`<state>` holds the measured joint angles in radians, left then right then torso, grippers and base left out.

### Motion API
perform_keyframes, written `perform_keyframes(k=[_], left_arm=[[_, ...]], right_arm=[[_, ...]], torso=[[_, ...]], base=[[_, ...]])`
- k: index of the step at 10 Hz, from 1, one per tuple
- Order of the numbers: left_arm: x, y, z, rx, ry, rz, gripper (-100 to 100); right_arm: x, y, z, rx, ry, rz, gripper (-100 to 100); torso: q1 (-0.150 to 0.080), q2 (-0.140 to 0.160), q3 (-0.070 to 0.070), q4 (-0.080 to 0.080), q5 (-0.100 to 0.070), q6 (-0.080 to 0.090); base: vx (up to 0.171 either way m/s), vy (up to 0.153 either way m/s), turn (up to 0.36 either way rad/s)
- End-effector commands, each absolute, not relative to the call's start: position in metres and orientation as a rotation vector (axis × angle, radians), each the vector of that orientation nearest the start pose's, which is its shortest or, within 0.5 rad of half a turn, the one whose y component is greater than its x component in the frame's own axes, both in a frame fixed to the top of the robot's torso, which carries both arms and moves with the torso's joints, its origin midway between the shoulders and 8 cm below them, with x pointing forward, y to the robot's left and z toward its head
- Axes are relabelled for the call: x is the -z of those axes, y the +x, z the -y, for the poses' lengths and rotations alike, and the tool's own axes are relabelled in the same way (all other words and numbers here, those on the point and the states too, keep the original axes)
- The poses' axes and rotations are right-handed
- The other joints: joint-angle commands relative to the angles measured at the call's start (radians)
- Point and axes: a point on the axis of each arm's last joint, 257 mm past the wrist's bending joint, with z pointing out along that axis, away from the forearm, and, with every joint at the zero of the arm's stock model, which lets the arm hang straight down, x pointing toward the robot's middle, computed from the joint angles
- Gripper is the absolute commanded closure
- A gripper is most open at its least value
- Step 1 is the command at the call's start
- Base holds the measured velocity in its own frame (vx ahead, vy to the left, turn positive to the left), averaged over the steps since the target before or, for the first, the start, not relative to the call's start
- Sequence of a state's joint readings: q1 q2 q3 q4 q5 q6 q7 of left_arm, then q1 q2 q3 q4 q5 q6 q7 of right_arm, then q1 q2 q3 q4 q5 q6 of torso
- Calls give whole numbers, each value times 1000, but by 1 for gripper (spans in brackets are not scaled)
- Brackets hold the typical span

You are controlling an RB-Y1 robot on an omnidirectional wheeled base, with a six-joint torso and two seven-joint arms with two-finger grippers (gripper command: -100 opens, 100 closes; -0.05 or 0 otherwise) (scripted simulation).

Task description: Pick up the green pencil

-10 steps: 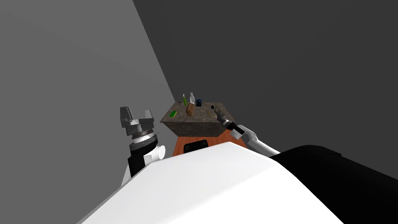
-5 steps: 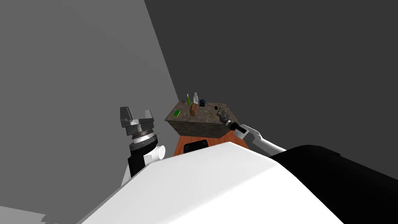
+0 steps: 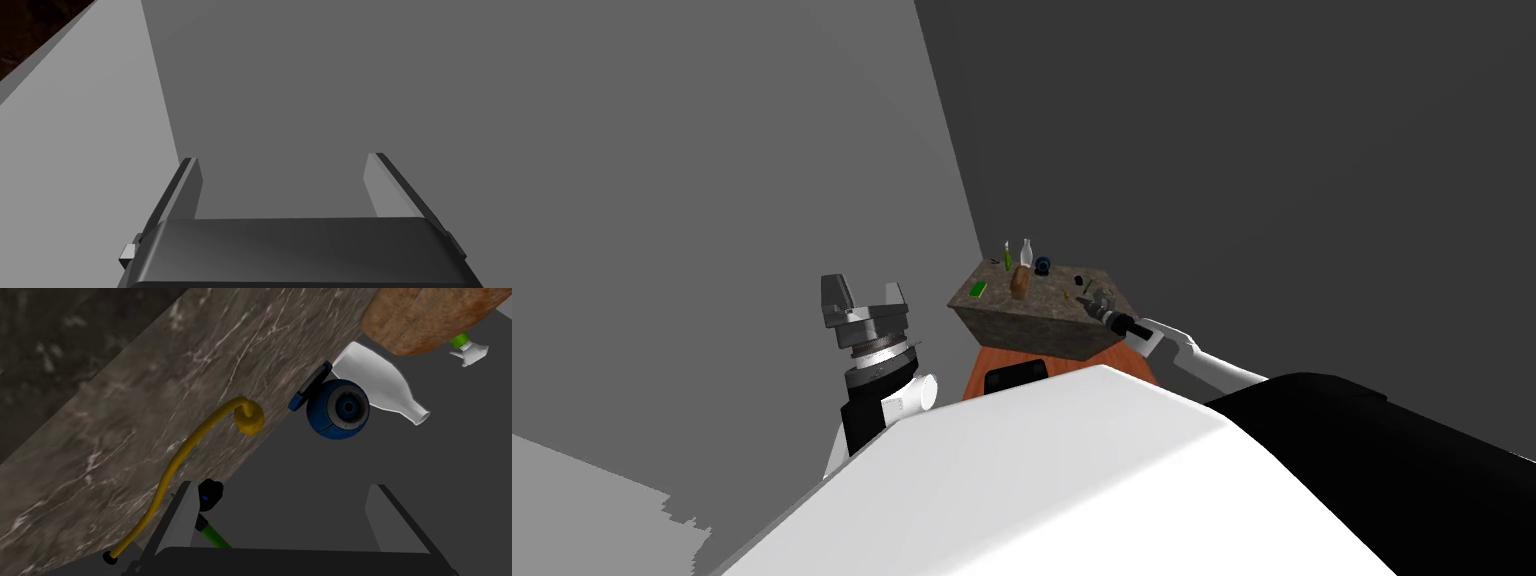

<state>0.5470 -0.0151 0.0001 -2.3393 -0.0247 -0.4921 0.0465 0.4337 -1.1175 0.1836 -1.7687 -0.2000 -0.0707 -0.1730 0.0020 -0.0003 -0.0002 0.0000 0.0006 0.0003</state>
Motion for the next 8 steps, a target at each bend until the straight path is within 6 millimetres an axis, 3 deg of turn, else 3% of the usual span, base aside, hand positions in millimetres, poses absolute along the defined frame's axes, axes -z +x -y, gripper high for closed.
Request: perform_keyframes(k=[1, 3, 4, 6, 7, 8], left_arm=[[-35, 330, -281, 1314, -662, -595, 0], [-35, 330, -281, 1314, -662, -595, 0], [-35, 330, -281, 1314, -662, -595, 0], [-34, 330, -281, 1314, -662, -595, 0], [-34, 330, -281, 1314, -662, -595, 0], [-34, 330, -281, 1314, -662, -595, 0]], right_arm=[[281, 391, 426, -680, 787, -1941, -100], [300, 377, 474, -498, 800, -2012, -100], [299, 377, 475, -495, 797, -2013, -100], [310, 361, 524, -313, 802, -2069, -100], [310, 361, 524, -313, 802, -2069, -100], [312, 352, 548, -225, 802, -2090, -100]], torso=[[0, 0, 0, 0, 0, 0], [-1, 0, 0, 0, 0, 0], [0, -1, -1, 0, 0, 0], [0, 0, 0, 0, 0, 0], [0, 0, 0, 0, 0, 0], [0, 0, 0, 0, 0, 1]], base=[[21, 25, 79], [31, 34, 211], [33, 28, 66], [33, 35, 167], [32, 26, 83], [25, 21, 127]])
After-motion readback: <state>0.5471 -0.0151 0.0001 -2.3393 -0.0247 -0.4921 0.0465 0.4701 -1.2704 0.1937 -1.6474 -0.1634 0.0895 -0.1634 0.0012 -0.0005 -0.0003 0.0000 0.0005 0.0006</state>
